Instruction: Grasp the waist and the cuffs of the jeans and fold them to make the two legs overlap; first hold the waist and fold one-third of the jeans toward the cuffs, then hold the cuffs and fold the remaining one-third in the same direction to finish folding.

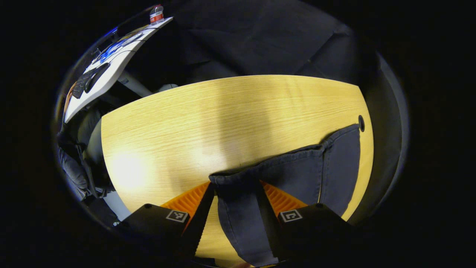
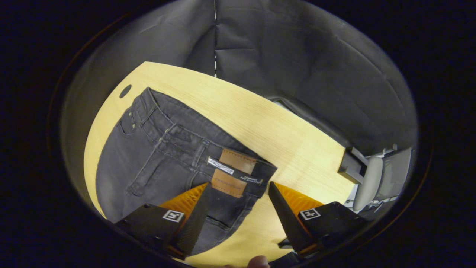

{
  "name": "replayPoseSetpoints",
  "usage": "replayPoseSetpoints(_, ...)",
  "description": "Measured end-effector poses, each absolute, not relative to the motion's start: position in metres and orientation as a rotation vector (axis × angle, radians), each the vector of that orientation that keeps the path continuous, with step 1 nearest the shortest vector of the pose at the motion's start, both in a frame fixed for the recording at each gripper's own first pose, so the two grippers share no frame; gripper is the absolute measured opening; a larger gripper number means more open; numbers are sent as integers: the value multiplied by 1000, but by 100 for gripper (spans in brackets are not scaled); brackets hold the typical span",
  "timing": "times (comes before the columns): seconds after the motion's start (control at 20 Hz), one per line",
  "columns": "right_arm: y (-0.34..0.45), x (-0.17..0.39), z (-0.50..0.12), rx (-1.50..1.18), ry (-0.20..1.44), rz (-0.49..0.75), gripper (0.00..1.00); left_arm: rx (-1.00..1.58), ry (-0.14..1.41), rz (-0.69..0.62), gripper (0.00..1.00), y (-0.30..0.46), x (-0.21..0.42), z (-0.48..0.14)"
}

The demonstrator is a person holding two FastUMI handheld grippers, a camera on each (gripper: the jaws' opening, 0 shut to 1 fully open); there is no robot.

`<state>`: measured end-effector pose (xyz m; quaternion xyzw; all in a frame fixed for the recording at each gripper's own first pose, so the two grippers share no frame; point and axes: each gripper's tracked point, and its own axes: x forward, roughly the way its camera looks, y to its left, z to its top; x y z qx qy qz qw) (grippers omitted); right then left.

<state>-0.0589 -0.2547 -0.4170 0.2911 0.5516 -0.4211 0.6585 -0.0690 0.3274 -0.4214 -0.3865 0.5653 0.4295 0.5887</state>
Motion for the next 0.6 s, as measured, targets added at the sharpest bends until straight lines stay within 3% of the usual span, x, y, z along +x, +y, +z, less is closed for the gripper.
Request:
replayPoseSetpoints(0.05,-256,-59,-417,671,1247,-966,80,-878,1330,1008,73,328,-70,-422)
replayPoseSetpoints(0.2,-255,-57,-416,700,1250,-948,75,-866,1333,1022,64,327,-71,-422)
replayPoseSetpoints(0.3,-250,-48,-417,722,1237,-930,47,-876,1329,1014,56,326,-74,-421)
replayPoseSetpoints(0.35,-248,-46,-419,731,1235,-920,33,-894,1320,1012,56,325,-74,-421)
replayPoseSetpoints(0.4,-248,-46,-416,735,1232,-921,24,-925,1303,1001,31,324,-72,-421)
replayPoseSetpoints(0.45,-247,-45,-416,754,1236,-906,14,-977,1282,977,24,320,-68,-423)
replayPoseSetpoints(0.5,-247,-44,-410,790,1228,-884,16,-1040,1250,963,13,315,-63,-420)
replayPoseSetpoints(0.55,-246,-45,-409,838,1227,-854,7,-1100,1214,957,11,311,-57,-415)
replayPoseSetpoints(0.6,-245,-44,-399,910,1205,-835,7,-1143,1188,953,8,309,-58,-407)
